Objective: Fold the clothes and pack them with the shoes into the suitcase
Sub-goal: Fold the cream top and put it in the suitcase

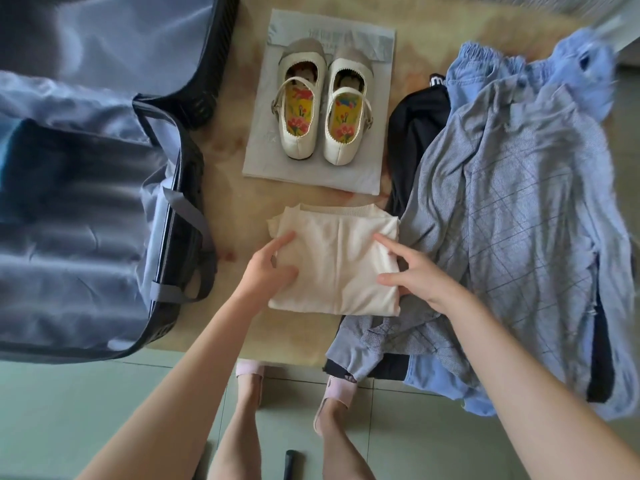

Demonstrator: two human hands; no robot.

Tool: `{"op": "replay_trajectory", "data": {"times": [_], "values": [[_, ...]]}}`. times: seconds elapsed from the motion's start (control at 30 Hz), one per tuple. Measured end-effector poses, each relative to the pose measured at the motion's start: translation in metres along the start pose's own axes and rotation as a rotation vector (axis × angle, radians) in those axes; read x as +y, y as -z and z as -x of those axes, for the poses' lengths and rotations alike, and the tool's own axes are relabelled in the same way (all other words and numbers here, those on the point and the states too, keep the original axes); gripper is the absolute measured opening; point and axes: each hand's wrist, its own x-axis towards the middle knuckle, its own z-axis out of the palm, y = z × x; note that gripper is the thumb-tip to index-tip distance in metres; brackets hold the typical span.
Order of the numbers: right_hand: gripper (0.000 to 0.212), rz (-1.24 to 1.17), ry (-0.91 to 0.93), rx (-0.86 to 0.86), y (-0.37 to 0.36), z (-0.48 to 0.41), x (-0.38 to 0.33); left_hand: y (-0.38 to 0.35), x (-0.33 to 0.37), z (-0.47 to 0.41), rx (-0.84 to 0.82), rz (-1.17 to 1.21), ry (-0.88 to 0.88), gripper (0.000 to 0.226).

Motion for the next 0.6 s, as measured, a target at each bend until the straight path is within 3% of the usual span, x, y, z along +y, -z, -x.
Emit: {"op": "replay_trajectory", "data": {"times": [0.27, 0.43, 0.6], "values": [[0.076, 0.156, 0.141, 0.109, -0.055, 0.045, -0.059, 0.045, 0.028, 0.03, 0.084, -0.03, -0.189, 0.064], [0.077, 0.146, 0.283, 0.248, -0.104, 0.068, -0.129, 0.127, 0.058, 0.049, 0.173, -0.009, -0.371, 0.065], [0.076, 0.104, 0.411, 0.248, -0.173, 0.054, -0.204, 0.234, 0.07, 0.057, 0.328, 0.008, -0.416, 0.064]]}}
